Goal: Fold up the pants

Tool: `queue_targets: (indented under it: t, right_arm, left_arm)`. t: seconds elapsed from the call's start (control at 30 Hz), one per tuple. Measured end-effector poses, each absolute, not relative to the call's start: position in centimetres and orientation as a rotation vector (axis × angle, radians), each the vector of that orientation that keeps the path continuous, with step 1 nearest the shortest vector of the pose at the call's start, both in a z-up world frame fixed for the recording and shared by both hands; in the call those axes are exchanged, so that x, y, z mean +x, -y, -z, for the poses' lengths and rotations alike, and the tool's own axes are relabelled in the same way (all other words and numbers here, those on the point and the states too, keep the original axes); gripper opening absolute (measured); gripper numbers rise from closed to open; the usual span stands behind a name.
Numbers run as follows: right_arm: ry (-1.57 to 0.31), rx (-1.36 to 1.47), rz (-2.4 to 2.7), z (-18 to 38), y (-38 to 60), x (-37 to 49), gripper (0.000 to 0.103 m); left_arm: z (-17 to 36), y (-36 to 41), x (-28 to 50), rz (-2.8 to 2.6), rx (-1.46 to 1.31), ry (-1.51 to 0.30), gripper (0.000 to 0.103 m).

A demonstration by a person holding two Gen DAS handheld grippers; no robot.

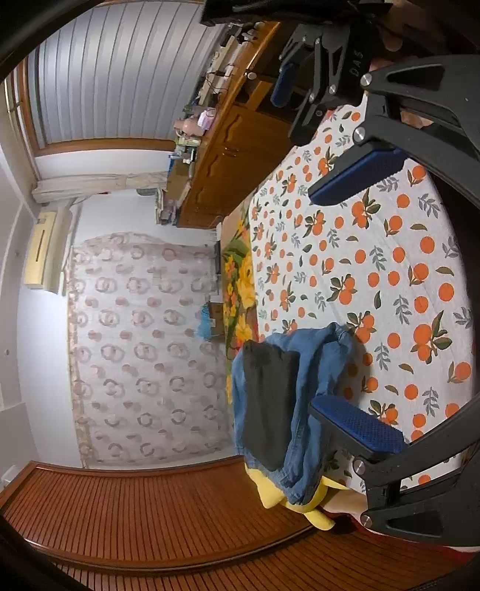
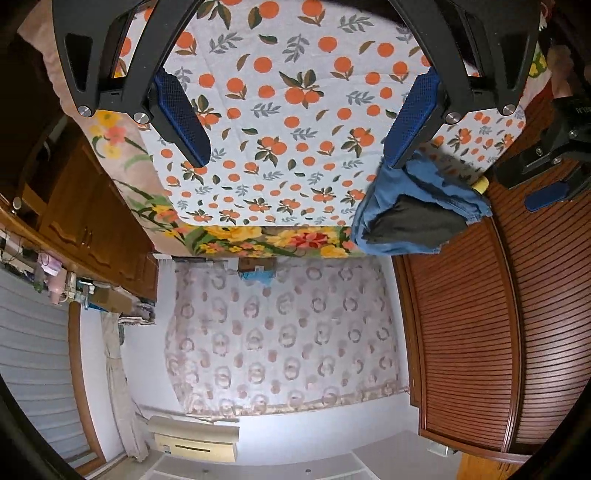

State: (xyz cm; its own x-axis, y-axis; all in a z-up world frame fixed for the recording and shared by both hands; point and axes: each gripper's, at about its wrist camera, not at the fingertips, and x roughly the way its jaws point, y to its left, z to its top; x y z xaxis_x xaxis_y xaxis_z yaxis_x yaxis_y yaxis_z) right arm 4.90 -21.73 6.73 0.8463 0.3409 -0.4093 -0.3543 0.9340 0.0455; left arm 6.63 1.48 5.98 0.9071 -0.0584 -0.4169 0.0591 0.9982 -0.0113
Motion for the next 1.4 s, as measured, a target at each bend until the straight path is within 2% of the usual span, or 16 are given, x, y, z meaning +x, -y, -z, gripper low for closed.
queue_targets:
  t: [1.4]
  right_arm:
    - [-0.362,-0.052,-0.366,-4.1,21.2,4.7,0.096]
  left_arm:
    - [-3.8,-3.4,3.7,-0.005,-0.005,-0.421,0.103]
